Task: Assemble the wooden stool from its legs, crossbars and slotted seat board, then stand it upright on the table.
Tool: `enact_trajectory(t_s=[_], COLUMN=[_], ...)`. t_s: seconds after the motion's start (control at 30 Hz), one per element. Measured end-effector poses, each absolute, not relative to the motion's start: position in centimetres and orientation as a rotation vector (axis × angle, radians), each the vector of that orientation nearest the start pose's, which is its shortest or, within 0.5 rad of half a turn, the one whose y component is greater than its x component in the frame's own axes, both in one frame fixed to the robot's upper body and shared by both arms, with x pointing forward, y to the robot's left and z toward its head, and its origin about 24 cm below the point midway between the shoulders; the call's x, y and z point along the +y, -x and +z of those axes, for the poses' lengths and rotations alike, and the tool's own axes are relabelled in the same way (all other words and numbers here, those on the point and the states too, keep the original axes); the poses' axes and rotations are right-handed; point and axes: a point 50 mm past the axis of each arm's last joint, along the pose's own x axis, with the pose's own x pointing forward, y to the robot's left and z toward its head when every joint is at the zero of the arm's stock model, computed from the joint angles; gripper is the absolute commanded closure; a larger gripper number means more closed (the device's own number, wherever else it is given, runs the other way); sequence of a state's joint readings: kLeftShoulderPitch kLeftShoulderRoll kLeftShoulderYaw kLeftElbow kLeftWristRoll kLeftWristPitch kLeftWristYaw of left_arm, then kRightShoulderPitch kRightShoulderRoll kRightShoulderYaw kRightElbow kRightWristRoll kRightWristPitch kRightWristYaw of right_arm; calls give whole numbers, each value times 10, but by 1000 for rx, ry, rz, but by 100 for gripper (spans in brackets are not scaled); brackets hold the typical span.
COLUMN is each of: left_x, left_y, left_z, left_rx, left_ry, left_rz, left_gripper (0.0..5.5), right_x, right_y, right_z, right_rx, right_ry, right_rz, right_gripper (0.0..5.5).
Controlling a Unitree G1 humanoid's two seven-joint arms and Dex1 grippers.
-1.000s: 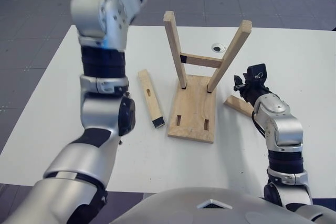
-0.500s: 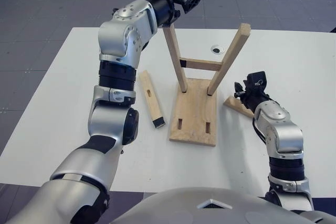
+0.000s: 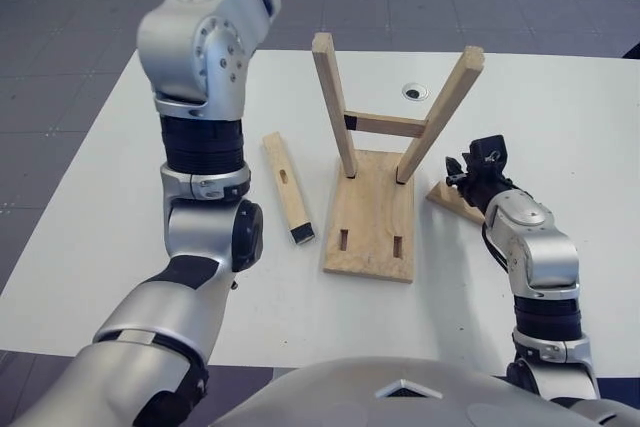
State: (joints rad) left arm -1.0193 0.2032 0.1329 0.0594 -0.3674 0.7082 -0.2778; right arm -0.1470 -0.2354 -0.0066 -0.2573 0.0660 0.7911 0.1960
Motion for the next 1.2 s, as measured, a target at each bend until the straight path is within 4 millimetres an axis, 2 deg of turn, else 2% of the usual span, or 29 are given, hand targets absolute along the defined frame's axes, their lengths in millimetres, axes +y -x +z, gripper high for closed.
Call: enact_trajectory(t_s=[0.03, 0.07, 0.17, 0.2, 0.23, 0.3, 0.37, 0.4, 0.43, 0.5, 0.6, 0.73, 0.87, 1.07, 1.2], left_x=[118, 137, 191, 203, 216, 222, 215, 202, 194, 179, 158, 145, 135, 132, 133], left_y=[-349, -345, -329, -321, -307, -288, -266, -253, -249, -244, -239, -235, -230, -218, -218], left_z=[288, 277, 226, 211, 188, 164, 137, 123, 119, 114, 92, 74, 70, 70, 70], left_rx=[-244, -215, -22, 38, 144, 259, 409, 490, 516, 537, 614, 668, 683, 695, 690], left_ry=[82, 74, 20, 0, -12, -46, -72, -63, -66, -118, -240, -299, -293, -308, -332], left_rz=[-539, -498, -387, -378, -380, -437, -542, -628, -673, -735, -797, -842, -894, -948, -956], left_gripper=[132, 132, 132, 132, 132, 132, 132, 132, 132, 132, 132, 132, 132, 132, 132], right_x=[-174, -173, -169, -170, -170, -171, -177, -180, -181, -178, -172, -167, -163, -161, -150], right_y=[-267, -265, -257, -253, -245, -237, -227, -221, -218, -215, -213, -220, -219, -212, -205], right_z=[69, 70, 80, 84, 89, 96, 98, 95, 93, 87, 69, 59, 63, 88, 85], right_rx=[410, 419, 408, 405, 408, 417, 466, 517, 541, 589, 660, 675, 666, 619, 638], right_ry=[133, 116, 81, 74, 63, 55, 71, 100, 114, 149, 188, 212, 172, 135, 203], right_rz=[201, 227, 333, 377, 443, 530, 613, 664, 682, 741, 825, 866, 899, 951, 1033], right_gripper=[391, 391, 391, 391, 391, 391, 391, 391, 391, 391, 391, 391, 391, 391, 391])
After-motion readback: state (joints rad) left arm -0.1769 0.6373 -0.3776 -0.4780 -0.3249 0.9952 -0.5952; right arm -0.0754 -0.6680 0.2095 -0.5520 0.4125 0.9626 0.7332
